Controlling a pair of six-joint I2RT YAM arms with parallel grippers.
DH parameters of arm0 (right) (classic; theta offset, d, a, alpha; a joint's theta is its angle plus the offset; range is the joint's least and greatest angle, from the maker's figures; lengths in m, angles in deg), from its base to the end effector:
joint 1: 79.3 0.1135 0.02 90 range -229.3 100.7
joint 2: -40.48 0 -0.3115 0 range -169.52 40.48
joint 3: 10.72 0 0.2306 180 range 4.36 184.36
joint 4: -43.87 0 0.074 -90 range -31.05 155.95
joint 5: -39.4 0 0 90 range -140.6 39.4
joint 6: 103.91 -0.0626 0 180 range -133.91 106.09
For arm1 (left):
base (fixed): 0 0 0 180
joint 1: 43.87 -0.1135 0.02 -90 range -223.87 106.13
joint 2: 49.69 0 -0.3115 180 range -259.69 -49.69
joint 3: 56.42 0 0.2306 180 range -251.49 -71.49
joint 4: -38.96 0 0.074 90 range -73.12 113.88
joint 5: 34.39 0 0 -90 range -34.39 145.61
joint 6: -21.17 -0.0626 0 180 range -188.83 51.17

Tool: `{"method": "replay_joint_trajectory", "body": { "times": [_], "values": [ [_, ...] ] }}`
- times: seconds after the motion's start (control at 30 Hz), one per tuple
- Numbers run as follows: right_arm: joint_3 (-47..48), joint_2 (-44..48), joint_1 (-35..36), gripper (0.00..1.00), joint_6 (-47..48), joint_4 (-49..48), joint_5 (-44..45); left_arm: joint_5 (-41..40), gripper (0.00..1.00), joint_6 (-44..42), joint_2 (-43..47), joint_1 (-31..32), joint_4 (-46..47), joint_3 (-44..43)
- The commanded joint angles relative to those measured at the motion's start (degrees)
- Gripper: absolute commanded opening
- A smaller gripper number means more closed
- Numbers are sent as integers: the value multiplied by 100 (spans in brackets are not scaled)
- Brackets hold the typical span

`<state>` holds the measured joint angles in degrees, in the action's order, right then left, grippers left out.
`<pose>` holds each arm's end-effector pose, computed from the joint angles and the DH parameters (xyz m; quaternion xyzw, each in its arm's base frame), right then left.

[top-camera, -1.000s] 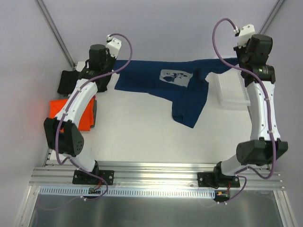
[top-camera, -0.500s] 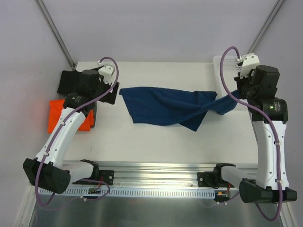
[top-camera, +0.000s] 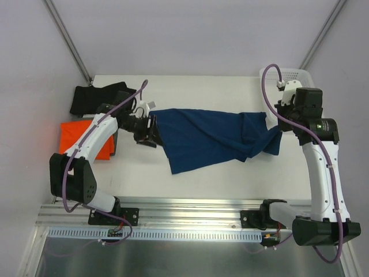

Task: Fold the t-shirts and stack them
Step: Flatten the tshirt out

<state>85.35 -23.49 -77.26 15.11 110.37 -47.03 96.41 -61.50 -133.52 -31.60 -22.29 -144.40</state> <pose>0.1913 0.0029 0.4388 -0.2227 0.8558 -0.1355 0.4469 0.2673 -0.1000 0.3380 0.1374 0.8938 -0.3746 0.2046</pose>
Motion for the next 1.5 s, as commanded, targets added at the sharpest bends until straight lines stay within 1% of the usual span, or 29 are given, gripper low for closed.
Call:
{"method": "replay_joint_trajectory", "body": {
  "times": [0.0, 0.07, 0.17, 0.33, 0.37, 0.47, 0.5, 0.53, 0.6, 0.73, 0.93, 1.03, 1.07, 1.1, 1.13, 1.17, 1.2, 1.23, 1.3, 1.37, 1.4, 1.47],
  "values": [
    [188, -46, 33, 1, -177, -62, -85, 1738, 47, 708, -54, -23, -375, 680],
    [268, -177, 33, 1, -159, -70, -111, 1809, 43, 699, 16, -23, -515, 891],
    [391, -309, 68, 1, -142, -132, -146, 1459, 43, 533, 42, -14, -779, 892],
    [548, -502, 164, 0, -98, -237, -190, 422, 43, 120, 42, 143, -1016, 945],
    [602, -599, 191, 1, -106, -281, -216, 11, 43, 76, 42, 327, -1077, 953],
    [953, -897, 340, 0, -115, -387, -208, -527, 42, -83, -1, 626, -1069, 1015],
    [1041, -968, 384, 1, -115, -413, -199, -520, 41, -83, -62, 653, -1052, 1015],
    [1216, -1047, 454, 1, -107, -422, -199, -468, 37, -66, -220, 662, -1008, 998],
    [1366, -1249, 525, 1, -89, -414, -173, -406, 33, 5, -414, 706, -938, 910],
    [1595, -1408, 718, 1, -63, -404, -138, -257, 33, 31, -1133, 733, -946, 498],
    [1604, -1347, 789, 0, -2, -457, 20, 138, 32, 154, -1907, 733, -981, -38],
    [1613, -1364, 789, 1, 104, -492, 152, 218, 30, 181, -2163, 759, -1016, -206],
    [1622, -1390, 798, 1, 113, -510, 187, 157, 28, 172, -2198, 785, -1017, -224],
    [1639, -1399, 798, 1, 122, -527, 179, -69, 26, 102, -2225, 872, -1060, -276],
    [1648, -1399, 798, 1, 122, -528, 179, -72, 26, 23, -2243, 934, -1060, -321],
    [1657, -1426, 798, 1, 148, -554, 196, -376, 25, -73, -2269, 996, -1147, -356],
    [1665, -1435, 798, 1, 148, -563, 205, -536, 26, -274, -2313, 1066, -1201, -382],
    [1700, -1452, 798, 1, 157, -563, 214, -703, 30, -337, -2409, 1128, -1236, -400],
    [1701, -1496, 798, 0, 166, -580, 197, -1089, 33, -469, -2558, 1268, -1175, -339],
    [1692, -1505, 789, 1, 166, -580, 179, -1380, 34, -575, -2594, 1408, -1018, -286],
    [1692, -1522, 798, 0, 166, -598, 161, -1686, 35, -680, -2586, 1444, -790, -190],
    [1648, -1514, 798, 1, 157, -598, 161, -1908, 34, -681, -2594, 1532, -604, -145]
  ]
}}
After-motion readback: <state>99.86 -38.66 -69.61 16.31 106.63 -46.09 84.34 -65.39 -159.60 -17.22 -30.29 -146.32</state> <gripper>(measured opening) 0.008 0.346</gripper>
